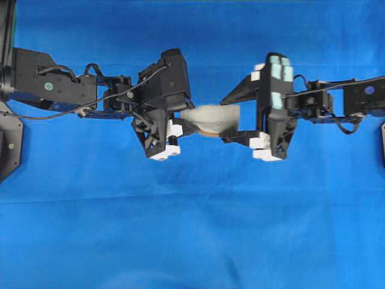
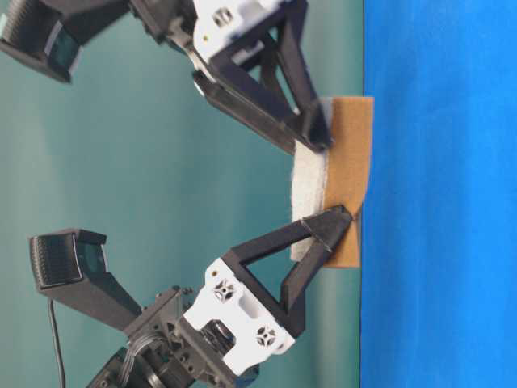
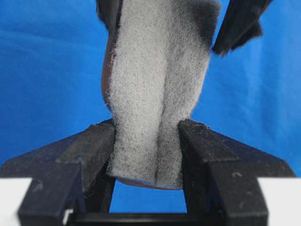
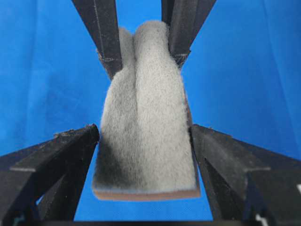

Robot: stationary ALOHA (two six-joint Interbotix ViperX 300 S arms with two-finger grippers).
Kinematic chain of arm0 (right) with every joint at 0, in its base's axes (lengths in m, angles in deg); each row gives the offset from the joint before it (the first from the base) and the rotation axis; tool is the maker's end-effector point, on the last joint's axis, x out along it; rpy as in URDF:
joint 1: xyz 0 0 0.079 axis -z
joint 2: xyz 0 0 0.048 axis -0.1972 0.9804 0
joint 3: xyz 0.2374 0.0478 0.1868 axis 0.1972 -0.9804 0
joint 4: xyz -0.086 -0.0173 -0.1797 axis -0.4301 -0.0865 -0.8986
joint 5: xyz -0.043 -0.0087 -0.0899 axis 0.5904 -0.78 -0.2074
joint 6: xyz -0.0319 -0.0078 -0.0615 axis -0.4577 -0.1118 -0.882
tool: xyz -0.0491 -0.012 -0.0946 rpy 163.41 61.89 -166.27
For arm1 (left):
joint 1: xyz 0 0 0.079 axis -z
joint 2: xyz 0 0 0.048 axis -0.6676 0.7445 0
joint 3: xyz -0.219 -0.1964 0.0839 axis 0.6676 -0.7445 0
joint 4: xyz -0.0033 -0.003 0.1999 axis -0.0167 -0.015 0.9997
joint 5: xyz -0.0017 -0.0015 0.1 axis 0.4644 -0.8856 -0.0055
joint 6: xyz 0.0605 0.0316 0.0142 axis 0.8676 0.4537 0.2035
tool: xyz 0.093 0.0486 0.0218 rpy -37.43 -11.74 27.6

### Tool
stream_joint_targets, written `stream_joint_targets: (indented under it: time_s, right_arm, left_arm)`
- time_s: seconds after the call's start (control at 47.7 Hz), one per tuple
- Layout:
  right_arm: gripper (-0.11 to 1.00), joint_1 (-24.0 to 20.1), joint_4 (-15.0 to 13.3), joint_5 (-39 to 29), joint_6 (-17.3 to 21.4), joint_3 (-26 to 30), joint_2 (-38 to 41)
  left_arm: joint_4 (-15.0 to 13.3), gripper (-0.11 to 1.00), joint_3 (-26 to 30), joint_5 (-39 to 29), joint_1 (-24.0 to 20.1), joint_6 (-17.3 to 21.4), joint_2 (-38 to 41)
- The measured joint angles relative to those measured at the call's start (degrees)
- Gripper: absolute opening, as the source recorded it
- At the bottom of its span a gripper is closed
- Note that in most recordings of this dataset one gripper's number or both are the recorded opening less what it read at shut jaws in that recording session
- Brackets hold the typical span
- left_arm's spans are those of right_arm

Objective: Hand over the sponge with the left arm and wipe it with the right arm.
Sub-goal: 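Carry the sponge toward the right gripper and let the right gripper grasp it, then open the left gripper and pull it back, leaving sponge in right gripper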

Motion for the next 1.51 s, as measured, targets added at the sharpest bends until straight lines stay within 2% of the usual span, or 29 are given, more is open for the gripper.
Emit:
stream_joint_targets:
  time_s: [0.189, 0.398, 0.482, 0.671, 0.776, 0.818, 0.965, 1.027, 1.51]
  right_arm:
    - [0.74, 0.00, 0.00, 0.00, 0.09, 1.67, 3.60]
    - [0.72, 0.18, 0.00, 0.09, -0.18, 2.02, 3.96]
    - [0.60, 0.26, -0.18, 0.09, -0.35, 2.02, 3.96]
    - [0.18, 0.35, -0.53, -0.35, -0.44, 2.11, 3.96]
    - [0.18, 0.35, -0.53, -0.88, -0.44, 2.11, 3.96]
    - [0.18, 0.35, -0.53, -0.97, -0.44, 2.11, 3.96]
    - [0.17, 0.26, -0.53, -1.23, -0.44, 2.11, 3.96]
    - [0.18, 0.35, -0.53, -1.32, -0.44, 2.11, 3.78]
    - [0.18, 0.35, -0.53, -2.29, -0.18, -1.32, -0.88]
  left_arm:
    - [0.00, 0.31, 0.00, 0.00, 0.00, 0.09, 0.09]
    - [0.00, 0.28, 0.00, 0.00, 0.00, 0.09, 0.00]
    - [0.00, 0.28, 0.00, 0.00, 0.00, 0.26, 0.00]
    - [0.00, 0.25, 0.00, 0.09, 0.09, 0.35, 0.09]
    - [0.09, 0.25, 0.00, 0.26, 0.09, 0.35, 0.09]
    - [0.09, 0.33, 0.00, 0.53, 0.09, 0.35, 0.09]
    - [0.09, 0.77, -0.53, 1.41, 0.09, -0.09, -0.44]
    - [0.09, 0.87, -1.05, 1.67, 0.09, -0.09, -1.58]
    - [0.00, 0.86, -12.57, 10.11, 0.53, 0.09, -13.01]
